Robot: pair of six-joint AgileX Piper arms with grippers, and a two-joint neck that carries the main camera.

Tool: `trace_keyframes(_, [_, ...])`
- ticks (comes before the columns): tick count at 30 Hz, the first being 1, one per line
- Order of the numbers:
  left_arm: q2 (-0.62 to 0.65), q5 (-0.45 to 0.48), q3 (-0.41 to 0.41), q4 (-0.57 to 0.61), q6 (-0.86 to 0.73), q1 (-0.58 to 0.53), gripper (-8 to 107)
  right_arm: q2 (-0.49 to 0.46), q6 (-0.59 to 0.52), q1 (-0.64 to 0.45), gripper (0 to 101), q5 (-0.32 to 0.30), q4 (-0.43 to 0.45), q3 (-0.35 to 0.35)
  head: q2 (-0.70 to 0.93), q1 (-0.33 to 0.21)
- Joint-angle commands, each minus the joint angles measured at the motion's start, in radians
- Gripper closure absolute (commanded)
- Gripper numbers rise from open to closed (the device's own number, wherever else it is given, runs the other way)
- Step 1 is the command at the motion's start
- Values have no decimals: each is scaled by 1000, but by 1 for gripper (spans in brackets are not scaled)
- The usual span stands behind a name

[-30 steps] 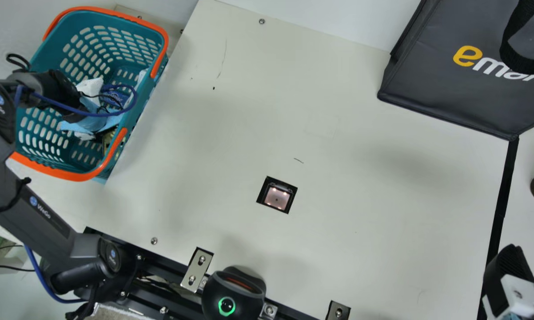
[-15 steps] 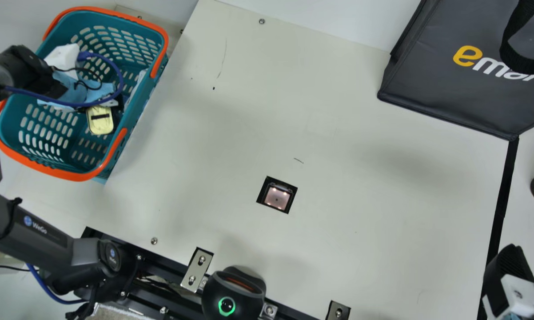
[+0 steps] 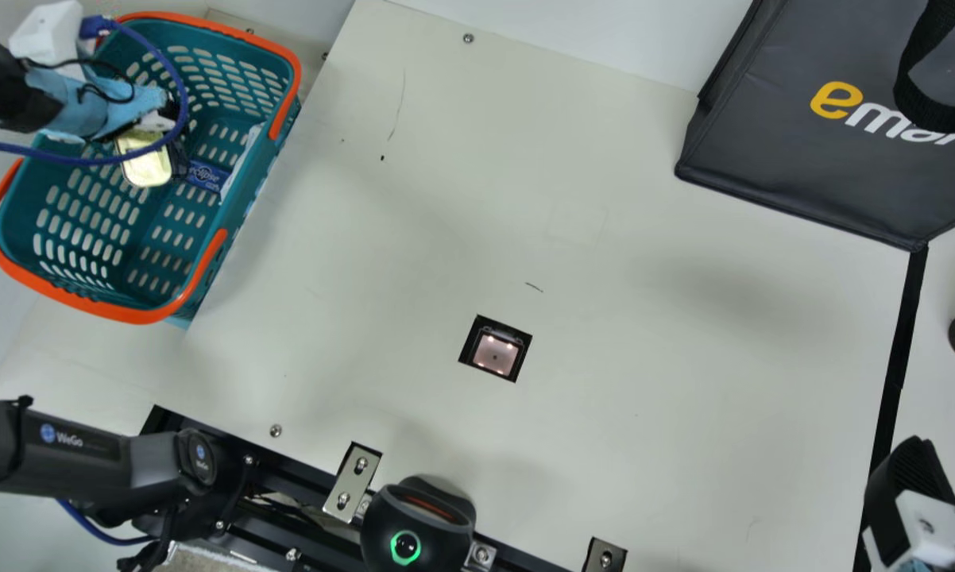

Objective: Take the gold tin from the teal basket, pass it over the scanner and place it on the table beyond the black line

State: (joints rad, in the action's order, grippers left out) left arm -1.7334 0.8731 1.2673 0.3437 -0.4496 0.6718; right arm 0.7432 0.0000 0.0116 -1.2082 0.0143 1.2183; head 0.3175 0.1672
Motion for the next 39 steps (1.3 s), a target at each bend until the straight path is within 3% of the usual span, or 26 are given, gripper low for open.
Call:
trace_keyframes(1, [20,32,23,6,0,-2,107,0,0,0,6,0,0,0,4,-29])
trace_keyframes(18, [167,202,136,56,25,-118,107,0,0,0,6,0,0,0,4,-29])
trace_keyframes(39, [327,284,47,4,210,-511,107,0,0,0,6,0,0,0,4,-29])
